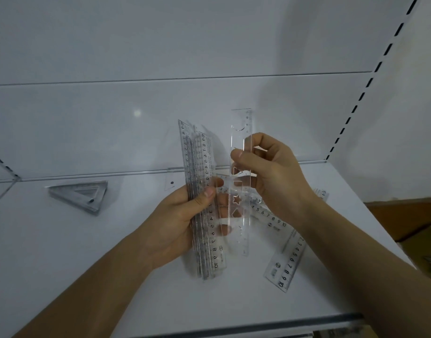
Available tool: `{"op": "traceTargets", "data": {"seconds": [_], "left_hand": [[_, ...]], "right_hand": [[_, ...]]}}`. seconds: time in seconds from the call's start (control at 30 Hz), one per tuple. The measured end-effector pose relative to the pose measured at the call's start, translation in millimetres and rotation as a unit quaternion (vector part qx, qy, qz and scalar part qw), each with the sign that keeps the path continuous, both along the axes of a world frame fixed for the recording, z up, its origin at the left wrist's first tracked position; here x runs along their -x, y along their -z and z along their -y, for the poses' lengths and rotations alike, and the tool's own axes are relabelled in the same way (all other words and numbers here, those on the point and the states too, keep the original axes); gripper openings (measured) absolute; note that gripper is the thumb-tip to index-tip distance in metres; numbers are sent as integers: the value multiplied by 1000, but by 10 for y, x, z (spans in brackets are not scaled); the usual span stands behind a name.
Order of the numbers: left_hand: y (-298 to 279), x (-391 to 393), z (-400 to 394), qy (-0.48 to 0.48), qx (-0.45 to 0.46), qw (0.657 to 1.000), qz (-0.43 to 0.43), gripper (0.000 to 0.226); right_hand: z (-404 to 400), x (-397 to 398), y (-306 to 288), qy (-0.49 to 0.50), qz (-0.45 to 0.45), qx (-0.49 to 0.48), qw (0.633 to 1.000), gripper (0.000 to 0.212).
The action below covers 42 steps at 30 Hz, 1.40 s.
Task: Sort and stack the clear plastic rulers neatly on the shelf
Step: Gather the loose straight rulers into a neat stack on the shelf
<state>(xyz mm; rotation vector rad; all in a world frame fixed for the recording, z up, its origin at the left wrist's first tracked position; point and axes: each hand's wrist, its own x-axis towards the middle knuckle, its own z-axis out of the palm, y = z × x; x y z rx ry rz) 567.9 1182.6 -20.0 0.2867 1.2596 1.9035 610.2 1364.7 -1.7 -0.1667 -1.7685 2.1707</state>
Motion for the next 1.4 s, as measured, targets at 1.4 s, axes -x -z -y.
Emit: {"op": "traceTargets", "data": {"seconds": [1.4], "left_hand": [[-58,155,83,-60,-75,995,37,35]], "right_hand": [[-237,71,159,109,44,-486,866,27]]}}
